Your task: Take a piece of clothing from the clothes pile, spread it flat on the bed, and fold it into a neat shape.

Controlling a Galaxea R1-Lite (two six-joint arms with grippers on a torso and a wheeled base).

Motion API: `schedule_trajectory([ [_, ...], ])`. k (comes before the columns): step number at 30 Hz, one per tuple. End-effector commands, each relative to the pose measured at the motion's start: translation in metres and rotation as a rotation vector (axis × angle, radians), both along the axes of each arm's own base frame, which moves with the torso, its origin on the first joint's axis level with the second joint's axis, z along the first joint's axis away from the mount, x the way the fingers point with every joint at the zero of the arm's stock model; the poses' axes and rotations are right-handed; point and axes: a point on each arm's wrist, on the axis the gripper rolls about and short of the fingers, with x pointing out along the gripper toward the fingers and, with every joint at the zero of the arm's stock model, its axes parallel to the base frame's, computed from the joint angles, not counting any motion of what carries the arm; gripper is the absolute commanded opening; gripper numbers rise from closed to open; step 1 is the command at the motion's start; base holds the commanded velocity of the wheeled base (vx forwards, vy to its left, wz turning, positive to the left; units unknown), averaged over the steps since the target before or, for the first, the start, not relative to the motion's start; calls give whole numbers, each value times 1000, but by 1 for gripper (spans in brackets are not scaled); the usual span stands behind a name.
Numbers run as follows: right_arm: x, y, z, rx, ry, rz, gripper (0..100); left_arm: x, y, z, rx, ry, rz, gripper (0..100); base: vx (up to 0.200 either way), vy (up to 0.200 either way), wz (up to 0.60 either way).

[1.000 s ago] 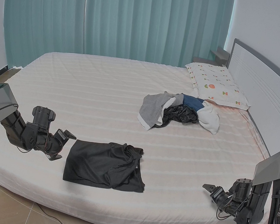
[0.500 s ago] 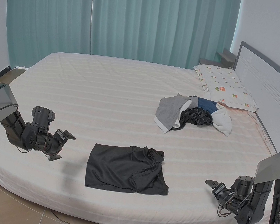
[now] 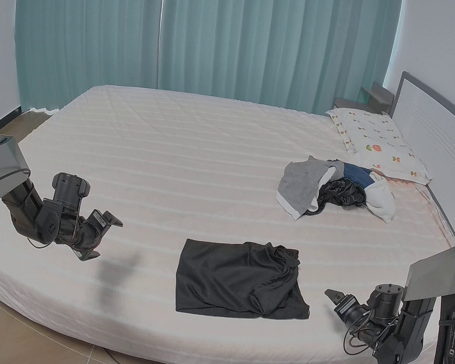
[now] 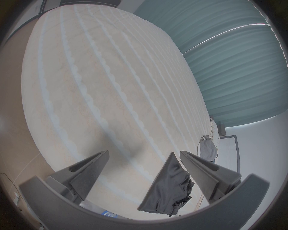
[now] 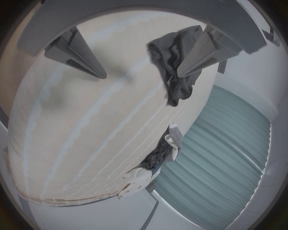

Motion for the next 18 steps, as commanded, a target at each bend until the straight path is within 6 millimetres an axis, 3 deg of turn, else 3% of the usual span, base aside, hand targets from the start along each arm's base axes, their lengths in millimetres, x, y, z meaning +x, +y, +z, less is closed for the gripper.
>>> schedule_trajectory([
  [1, 0, 14, 7, -7, -32, 36, 100, -2, 0, -2, 6, 6, 0, 100, 0, 0, 0],
  [4, -2, 25, 12, -19, -51, 62, 100, -2, 0, 0, -2, 4, -1, 100, 0, 0, 0],
  [10, -4, 53, 10, -122, -85, 146, 100, -2, 0, -2, 1, 7, -3, 100, 200, 0, 0],
  [18, 4, 90, 11, -294, -67, 262, 100, -1, -1, -3, 8, 9, -1, 100, 0, 0, 0],
])
